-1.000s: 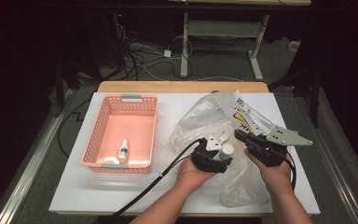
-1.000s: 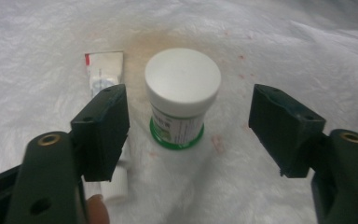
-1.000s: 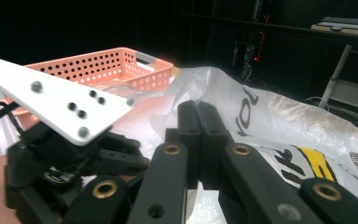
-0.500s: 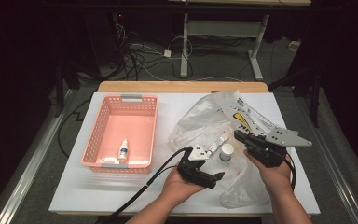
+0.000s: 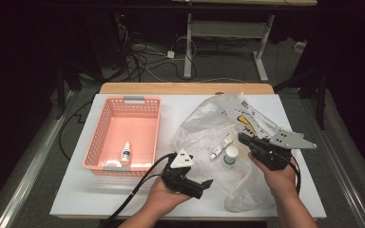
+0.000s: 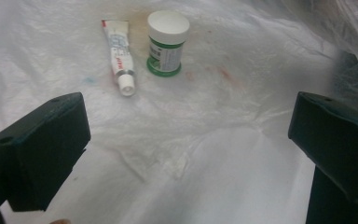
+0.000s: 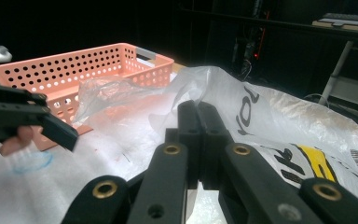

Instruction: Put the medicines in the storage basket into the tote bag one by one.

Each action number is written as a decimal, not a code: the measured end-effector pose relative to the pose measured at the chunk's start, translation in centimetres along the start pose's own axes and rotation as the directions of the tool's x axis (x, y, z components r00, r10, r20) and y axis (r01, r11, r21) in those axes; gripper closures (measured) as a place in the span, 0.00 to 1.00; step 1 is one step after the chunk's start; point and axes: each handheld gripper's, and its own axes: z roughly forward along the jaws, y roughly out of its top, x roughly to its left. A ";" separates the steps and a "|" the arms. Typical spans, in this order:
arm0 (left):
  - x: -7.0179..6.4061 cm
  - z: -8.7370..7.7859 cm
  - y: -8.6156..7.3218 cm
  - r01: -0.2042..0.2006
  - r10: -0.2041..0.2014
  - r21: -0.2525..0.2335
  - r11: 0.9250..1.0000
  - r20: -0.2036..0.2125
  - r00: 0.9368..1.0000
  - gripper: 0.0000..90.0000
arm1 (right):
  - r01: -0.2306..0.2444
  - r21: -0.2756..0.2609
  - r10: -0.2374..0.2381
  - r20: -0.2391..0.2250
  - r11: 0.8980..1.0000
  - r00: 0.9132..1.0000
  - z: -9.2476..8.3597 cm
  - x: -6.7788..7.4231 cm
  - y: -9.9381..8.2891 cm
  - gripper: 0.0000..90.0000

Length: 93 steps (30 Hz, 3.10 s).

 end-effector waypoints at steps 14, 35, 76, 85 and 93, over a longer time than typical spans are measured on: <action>2.6 -4.2 -0.8 0.038 -0.041 -0.037 0.999 -0.088 0.995 0.00 | 0.006 -0.004 -0.006 0.004 1.000 1.000 -0.1 0.0 0.1 1.00; 7.4 -9.3 -2.5 0.125 -0.139 -0.071 0.990 -0.260 0.956 0.00 | 0.003 -0.001 -0.003 0.007 1.000 1.000 -0.2 -0.1 0.0 1.00; 13.1 -13.2 -2.5 0.265 -0.264 -0.052 0.963 -0.391 0.882 0.00 | -0.003 -0.003 0.003 0.018 1.000 1.000 -0.5 -0.3 0.0 1.00; 15.3 -11.9 -1.3 0.345 -0.287 0.081 0.935 -0.399 0.871 0.03 | 0.004 -0.007 -0.003 0.014 1.000 1.000 -0.5 -0.3 0.0 1.00; 16.9 -10.7 -1.0 0.439 -0.300 0.264 0.859 -0.437 0.848 0.15 | -0.005 -0.007 0.005 0.017 1.000 1.000 -0.7 -0.3 0.0 1.00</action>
